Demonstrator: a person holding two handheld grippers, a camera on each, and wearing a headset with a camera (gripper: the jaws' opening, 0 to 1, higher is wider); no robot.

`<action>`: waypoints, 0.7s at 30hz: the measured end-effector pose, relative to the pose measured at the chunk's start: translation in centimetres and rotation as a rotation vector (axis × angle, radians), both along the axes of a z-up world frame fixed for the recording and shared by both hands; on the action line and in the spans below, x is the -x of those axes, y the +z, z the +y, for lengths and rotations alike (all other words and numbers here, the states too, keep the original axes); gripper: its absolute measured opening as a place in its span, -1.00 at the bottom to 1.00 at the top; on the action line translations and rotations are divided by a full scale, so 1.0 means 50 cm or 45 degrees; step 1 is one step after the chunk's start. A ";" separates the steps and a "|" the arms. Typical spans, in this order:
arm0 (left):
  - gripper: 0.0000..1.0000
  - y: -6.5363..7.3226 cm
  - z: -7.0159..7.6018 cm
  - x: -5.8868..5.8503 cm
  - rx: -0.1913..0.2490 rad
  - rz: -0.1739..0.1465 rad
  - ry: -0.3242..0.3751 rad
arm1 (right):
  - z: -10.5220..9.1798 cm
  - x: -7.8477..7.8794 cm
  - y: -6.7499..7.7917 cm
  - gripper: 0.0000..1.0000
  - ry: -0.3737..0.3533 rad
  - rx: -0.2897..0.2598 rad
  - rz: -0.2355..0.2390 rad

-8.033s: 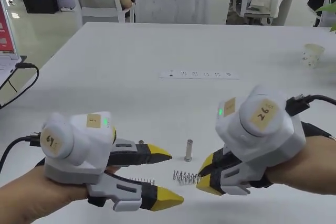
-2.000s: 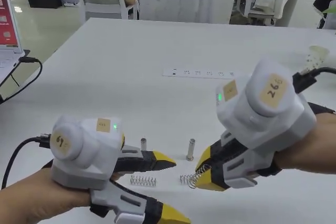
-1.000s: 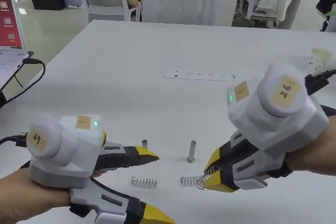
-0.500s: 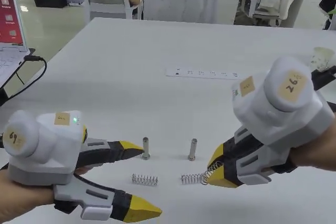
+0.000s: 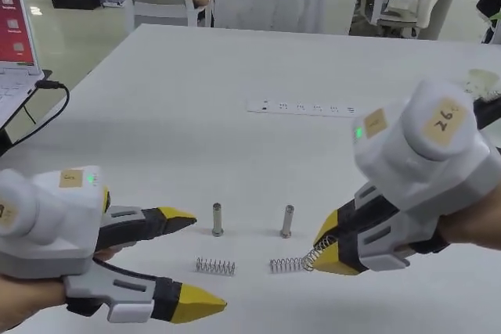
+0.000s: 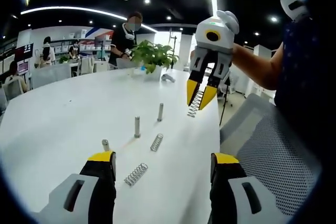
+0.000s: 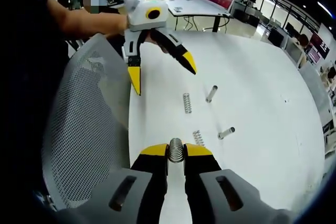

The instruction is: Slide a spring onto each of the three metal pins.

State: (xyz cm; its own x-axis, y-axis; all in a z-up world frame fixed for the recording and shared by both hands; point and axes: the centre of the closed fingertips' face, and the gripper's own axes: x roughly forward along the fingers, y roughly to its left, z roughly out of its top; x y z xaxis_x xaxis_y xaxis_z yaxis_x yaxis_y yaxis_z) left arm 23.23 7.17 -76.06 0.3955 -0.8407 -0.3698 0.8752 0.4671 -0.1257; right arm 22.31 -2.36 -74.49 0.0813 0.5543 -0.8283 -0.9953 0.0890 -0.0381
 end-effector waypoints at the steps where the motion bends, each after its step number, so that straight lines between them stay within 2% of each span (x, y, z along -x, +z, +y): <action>1: 0.39 0.000 0.002 -0.001 0.001 0.000 0.005 | -0.001 0.000 0.000 -0.83 0.000 0.001 -0.001; 10: 0.40 -0.008 0.010 -0.008 -0.013 -0.005 0.035 | -0.012 -0.004 0.001 -0.83 -0.014 0.007 -0.003; 21: 0.40 -0.011 0.004 -0.014 -0.019 -0.007 0.031 | -0.036 -0.010 0.004 -0.83 -0.039 0.022 -0.007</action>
